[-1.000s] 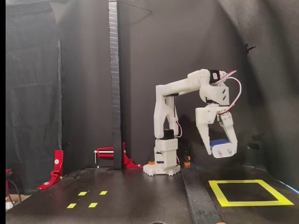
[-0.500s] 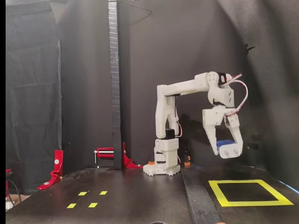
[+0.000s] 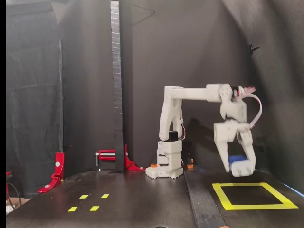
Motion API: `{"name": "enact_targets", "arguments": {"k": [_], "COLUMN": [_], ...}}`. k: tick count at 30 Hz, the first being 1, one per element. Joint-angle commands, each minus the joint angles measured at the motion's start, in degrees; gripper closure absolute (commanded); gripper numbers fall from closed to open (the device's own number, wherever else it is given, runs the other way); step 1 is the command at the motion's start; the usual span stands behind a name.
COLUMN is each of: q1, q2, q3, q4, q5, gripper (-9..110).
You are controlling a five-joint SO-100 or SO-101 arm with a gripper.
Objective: Grasp the block and place it in the designated area.
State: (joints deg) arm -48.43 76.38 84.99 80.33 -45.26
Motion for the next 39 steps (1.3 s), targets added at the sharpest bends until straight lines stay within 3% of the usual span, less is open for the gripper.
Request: {"name": "enact_targets", "arguments": {"k": [1, 39], "q1": [-0.6, -3.2], "q2": [-1.1, -11.5], "q3": [-0.3, -0.2], "q4": [-0.7, -3.5], "q5": [0.5, 0.5], "gripper": [83, 82]}}
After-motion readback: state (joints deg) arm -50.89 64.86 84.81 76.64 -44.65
